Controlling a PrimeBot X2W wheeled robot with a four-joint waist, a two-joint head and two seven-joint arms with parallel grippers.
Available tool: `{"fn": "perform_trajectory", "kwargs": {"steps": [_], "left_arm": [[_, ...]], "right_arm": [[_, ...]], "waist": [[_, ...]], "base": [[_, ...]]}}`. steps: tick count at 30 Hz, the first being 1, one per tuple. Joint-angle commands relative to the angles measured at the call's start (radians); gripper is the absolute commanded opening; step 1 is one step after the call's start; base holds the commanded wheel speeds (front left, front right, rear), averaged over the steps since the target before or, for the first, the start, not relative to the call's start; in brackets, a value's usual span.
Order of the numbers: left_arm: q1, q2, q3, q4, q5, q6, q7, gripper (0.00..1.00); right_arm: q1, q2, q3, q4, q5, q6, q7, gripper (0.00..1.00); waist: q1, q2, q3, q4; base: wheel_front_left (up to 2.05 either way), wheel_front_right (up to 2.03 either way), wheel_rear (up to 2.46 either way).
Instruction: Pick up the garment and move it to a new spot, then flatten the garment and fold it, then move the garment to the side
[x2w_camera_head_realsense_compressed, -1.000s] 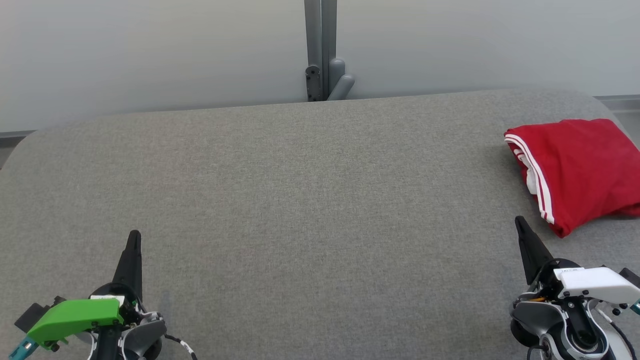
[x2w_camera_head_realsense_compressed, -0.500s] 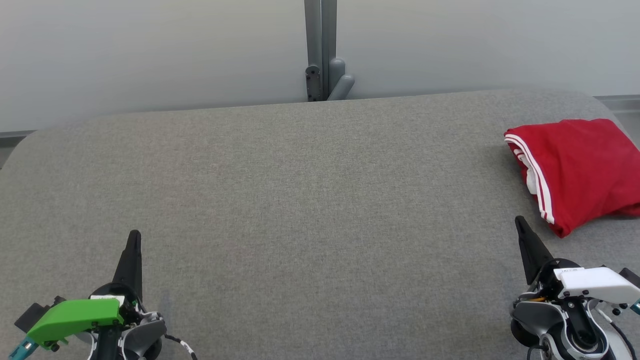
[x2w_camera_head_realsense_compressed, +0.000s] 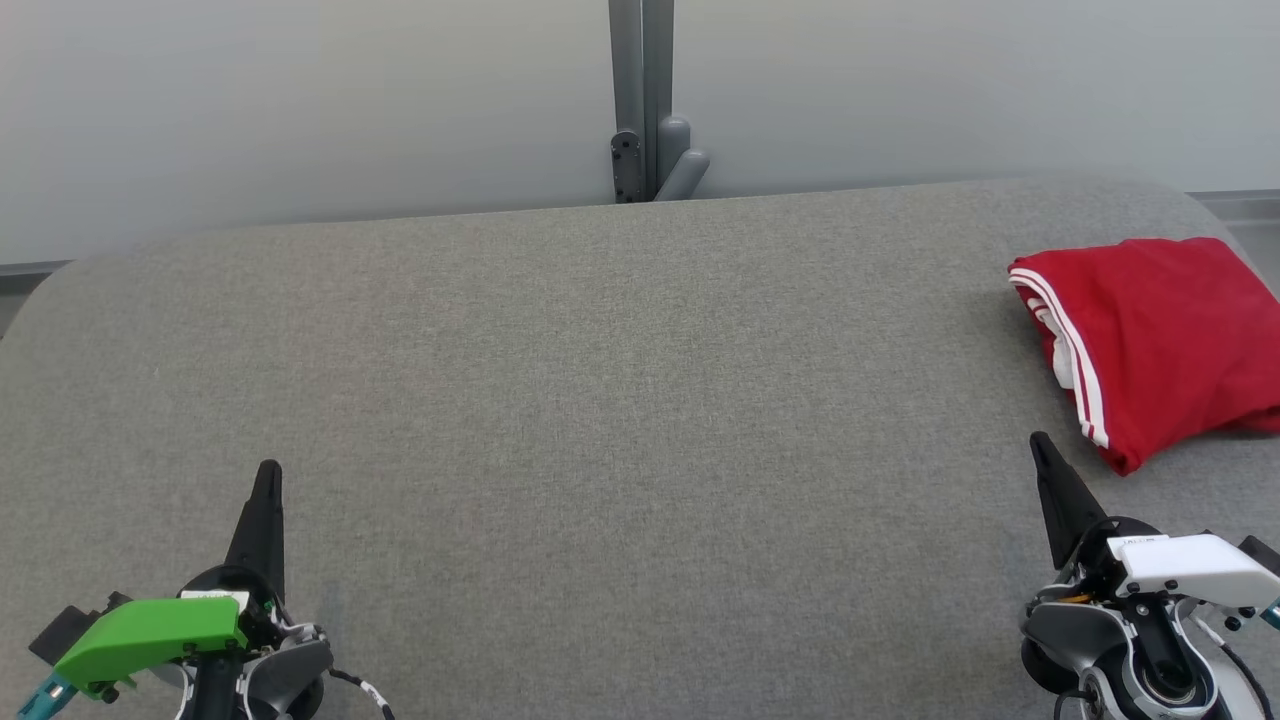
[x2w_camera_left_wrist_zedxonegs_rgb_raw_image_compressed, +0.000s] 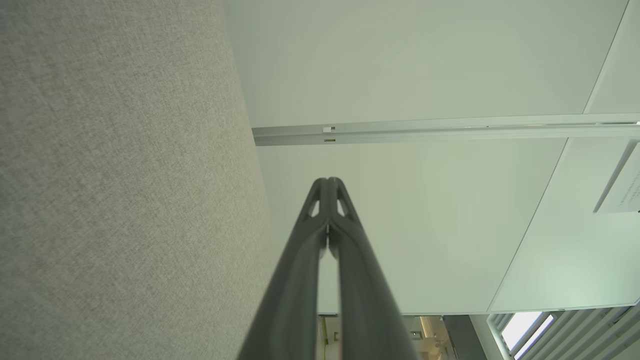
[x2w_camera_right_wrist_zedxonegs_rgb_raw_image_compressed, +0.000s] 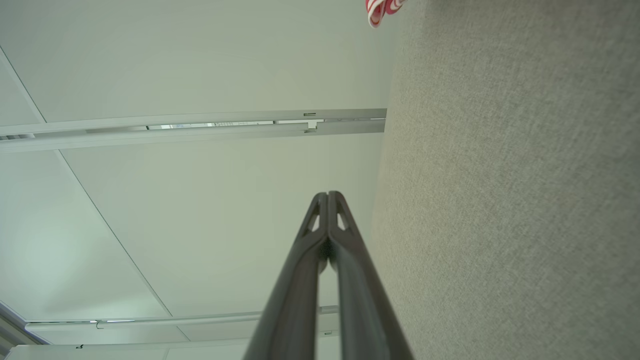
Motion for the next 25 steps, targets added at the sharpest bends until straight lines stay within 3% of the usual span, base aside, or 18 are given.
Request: {"fn": "perform_trajectory", "kwargs": {"steps": [1,25], "left_arm": [[-0.013,0.006,0.004,-0.001,-0.001,-0.004,0.0,0.0],[-0.013,0.006,0.004,-0.001,-0.001,-0.004,0.0,0.0]], "right_arm": [[-0.004,-0.005,0.0,-0.005,0.007,0.0,0.003,0.0],[-0.004,-0.005,0.0,-0.005,0.007,0.0,0.003,0.0]], "waist": [[0.0,0.0054,0.0,0.0],[0.0,0.0054,0.0,0.0]], "base": [[0.0,0.0,0.0],[0.0,0.0,0.0]]}}
